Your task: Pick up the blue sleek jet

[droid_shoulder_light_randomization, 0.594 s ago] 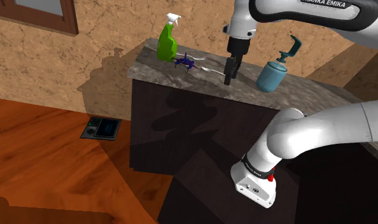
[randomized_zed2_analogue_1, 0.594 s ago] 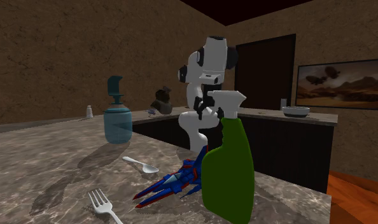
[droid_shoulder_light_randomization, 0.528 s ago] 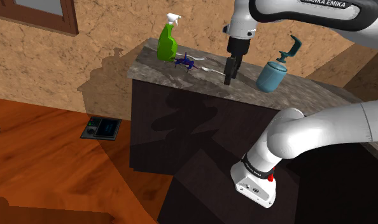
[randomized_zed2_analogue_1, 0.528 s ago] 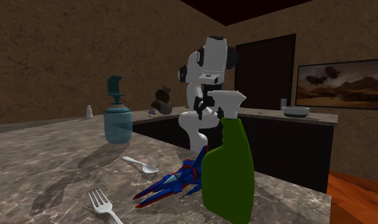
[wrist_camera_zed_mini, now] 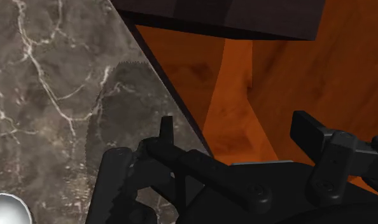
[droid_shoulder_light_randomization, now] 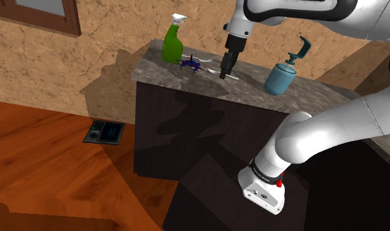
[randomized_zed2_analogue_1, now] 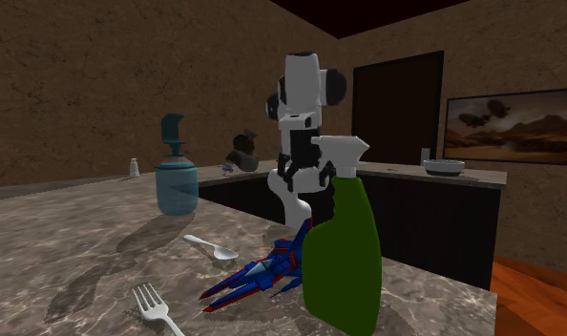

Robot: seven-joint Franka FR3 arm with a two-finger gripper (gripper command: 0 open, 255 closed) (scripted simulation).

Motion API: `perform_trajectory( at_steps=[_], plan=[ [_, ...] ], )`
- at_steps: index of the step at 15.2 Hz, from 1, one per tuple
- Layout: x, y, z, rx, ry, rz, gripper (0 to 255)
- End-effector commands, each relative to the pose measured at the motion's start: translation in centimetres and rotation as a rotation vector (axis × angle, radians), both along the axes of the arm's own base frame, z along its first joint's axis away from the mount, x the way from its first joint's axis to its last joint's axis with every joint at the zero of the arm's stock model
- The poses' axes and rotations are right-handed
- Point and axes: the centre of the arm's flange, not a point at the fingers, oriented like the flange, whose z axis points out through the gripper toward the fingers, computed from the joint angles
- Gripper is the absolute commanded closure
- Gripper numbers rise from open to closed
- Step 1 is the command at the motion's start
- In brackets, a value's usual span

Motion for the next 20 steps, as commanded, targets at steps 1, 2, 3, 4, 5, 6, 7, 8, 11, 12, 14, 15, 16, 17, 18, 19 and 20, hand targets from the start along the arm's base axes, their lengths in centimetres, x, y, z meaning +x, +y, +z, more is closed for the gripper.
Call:
perform_trajectory(
  at_steps=[1, 2, 3, 4, 5, 6, 7, 8, 11, 12, 14, 15, 16, 17, 18, 19, 20],
  plan=[
    [1.7, -2.3, -0.6, 0.024, -0.033, 0.005, 0],
    [2.5, -3.2, -0.8, 0.036, -0.049, 0.007, 0],
    [3.4, -4.1, -1.0, 0.049, -0.064, 0.009, 0],
    [4.3, -4.9, -1.2, 0.062, -0.080, 0.011, 0],
    [5.2, -5.8, -1.4, 0.074, -0.095, 0.014, 0],
    [6.1, -6.7, -1.5, 0.087, -0.111, 0.016, 0],
    [7.0, -7.5, -1.7, 0.099, -0.126, 0.018, 0],
    [7.9, -8.4, -1.9, 0.112, -0.141, 0.020, 0],
    [10.7, -10.9, -2.4, 0.149, -0.188, 0.027, 0],
    [11.6, -11.7, -2.6, 0.162, -0.203, 0.029, 0],
    [13.3, -13.3, -2.9, 0.185, -0.232, 0.033, 0],
    [13.3, -13.3, -3.4, 0.185, -0.232, 0.033, 0],
    [13.3, -13.3, -4.0, 0.185, -0.232, 0.033, 0],
    [13.3, -13.3, -4.5, 0.185, -0.232, 0.033, 0],
    [13.3, -13.3, -5.0, 0.185, -0.232, 0.033, 0],
    [13.3, -13.3, -5.5, 0.185, -0.232, 0.033, 0],
    [13.3, -13.3, -6.1, 0.185, -0.232, 0.033, 0]
  ],
)
